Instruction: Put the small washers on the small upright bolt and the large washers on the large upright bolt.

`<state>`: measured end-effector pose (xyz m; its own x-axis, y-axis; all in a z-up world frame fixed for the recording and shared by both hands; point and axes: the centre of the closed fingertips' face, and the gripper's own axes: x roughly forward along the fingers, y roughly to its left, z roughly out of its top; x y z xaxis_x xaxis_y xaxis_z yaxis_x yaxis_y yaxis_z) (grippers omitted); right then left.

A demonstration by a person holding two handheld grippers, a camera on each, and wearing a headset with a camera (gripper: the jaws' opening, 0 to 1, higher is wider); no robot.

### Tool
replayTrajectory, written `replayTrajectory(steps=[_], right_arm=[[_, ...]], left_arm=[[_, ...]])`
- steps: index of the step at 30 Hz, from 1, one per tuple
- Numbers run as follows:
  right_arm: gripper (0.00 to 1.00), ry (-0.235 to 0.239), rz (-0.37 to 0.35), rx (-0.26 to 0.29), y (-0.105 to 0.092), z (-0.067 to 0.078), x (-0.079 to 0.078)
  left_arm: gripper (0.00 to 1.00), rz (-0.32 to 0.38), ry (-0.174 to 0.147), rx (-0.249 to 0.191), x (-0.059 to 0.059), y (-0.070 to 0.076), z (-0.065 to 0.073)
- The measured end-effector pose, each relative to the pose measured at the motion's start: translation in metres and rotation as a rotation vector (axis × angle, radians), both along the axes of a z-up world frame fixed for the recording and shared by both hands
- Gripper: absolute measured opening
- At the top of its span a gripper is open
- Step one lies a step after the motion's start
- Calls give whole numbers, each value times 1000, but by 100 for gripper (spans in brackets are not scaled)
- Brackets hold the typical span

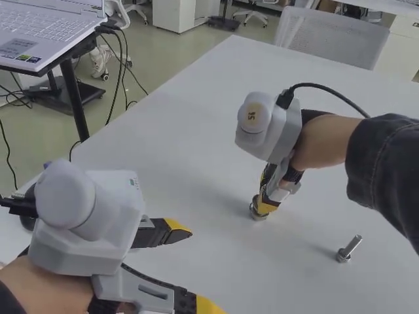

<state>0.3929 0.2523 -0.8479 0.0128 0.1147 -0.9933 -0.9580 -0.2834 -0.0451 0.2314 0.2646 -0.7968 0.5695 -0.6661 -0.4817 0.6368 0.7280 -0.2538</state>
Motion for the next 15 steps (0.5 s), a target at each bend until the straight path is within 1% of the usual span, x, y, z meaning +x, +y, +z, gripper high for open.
replayTrajectory(steps=[1,7,10,15], right_arm=[[24,2,-1,-3,0,-3,0],[24,-2,6,-6,-2,-7,-2],[24,-7,9,-2,-1,-8,-2],[24,-2,9,-1,-2,-9,-2]], left_arm=[[74,0,1,0,0,0,0],[74,0,2,-2,0,0,-1],[74,1,3,-3,0,1,-1],[74,0,5,-5,0,0,-3]])
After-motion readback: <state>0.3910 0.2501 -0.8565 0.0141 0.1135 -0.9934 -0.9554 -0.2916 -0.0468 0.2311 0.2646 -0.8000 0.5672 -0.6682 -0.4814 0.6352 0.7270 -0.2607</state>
